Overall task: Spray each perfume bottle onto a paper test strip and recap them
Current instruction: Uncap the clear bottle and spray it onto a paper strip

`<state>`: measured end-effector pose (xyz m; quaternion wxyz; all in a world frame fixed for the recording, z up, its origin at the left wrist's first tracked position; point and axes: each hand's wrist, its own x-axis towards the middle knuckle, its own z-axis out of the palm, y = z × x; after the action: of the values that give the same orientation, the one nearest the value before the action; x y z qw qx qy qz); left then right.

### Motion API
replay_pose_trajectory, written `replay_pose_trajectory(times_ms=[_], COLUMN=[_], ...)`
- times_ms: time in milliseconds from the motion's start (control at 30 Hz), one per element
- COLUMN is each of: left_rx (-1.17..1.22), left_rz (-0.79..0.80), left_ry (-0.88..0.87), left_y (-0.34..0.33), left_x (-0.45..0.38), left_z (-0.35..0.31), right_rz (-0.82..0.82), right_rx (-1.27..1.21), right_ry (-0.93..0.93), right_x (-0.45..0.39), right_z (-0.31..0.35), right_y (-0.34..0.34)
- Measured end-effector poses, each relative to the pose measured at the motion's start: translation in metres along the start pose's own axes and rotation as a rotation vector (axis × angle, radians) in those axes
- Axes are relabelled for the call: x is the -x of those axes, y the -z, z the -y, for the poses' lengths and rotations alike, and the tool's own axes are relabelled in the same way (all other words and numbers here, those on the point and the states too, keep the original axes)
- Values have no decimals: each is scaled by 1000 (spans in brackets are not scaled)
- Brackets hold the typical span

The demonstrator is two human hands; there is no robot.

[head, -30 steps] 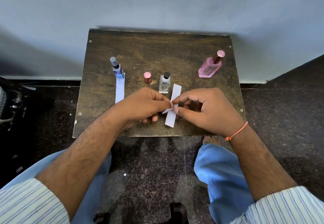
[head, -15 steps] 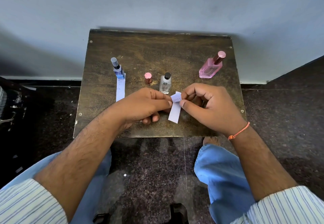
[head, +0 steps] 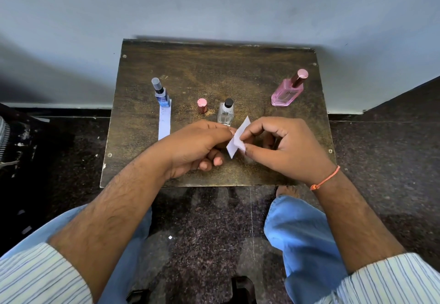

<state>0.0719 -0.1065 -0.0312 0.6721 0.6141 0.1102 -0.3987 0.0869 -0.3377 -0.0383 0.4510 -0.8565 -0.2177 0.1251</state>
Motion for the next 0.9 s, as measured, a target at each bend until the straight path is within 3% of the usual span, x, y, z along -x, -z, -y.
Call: replay_pose_trajectory(times_ms=[667,900], left_rx=[-12,-7], left_rz=[24,13], left_ry=[16,19], left_y=[1,1], left_x=[-2,-2], left_z=[2,2], right_rz=[-24,-25], right_rx=[284,275], right_ry=[-165,-179], right_x=[2,1], right_z=[24,26], right_y=[-10,-10])
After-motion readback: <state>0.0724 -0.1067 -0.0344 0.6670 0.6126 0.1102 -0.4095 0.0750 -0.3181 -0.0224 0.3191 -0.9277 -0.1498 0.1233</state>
